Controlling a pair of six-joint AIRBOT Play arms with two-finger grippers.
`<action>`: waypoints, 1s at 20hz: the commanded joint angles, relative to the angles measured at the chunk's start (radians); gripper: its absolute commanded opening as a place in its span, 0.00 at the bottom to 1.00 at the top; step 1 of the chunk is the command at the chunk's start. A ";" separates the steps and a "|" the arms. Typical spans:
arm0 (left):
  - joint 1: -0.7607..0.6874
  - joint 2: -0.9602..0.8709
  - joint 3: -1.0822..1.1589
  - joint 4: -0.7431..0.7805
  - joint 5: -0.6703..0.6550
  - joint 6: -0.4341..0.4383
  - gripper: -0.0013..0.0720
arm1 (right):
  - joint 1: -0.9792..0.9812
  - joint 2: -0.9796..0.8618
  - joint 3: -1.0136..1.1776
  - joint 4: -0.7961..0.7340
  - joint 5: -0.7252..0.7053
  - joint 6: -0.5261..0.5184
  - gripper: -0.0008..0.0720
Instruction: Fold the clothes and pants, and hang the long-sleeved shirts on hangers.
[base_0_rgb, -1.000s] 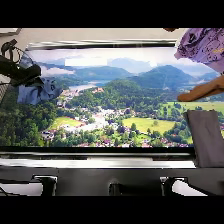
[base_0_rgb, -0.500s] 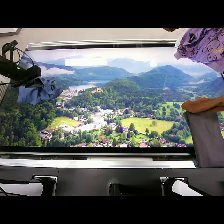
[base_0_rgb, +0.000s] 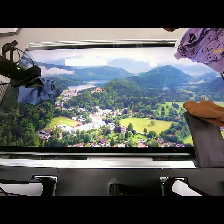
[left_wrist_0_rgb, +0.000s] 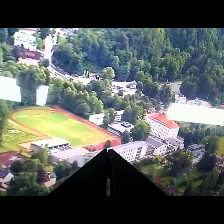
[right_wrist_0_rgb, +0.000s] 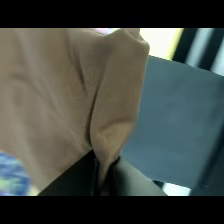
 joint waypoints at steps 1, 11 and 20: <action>0.000 0.000 0.000 0.000 0.000 0.000 0.04 | 0.000 0.025 -0.124 -0.075 0.033 -0.026 0.05; 0.000 0.000 0.000 0.000 0.000 0.000 0.04 | 0.000 0.080 -0.428 -0.209 0.011 -0.018 0.05; 0.000 0.000 0.000 0.000 0.000 0.000 0.04 | 0.000 0.080 -0.514 -0.298 0.003 -0.019 0.05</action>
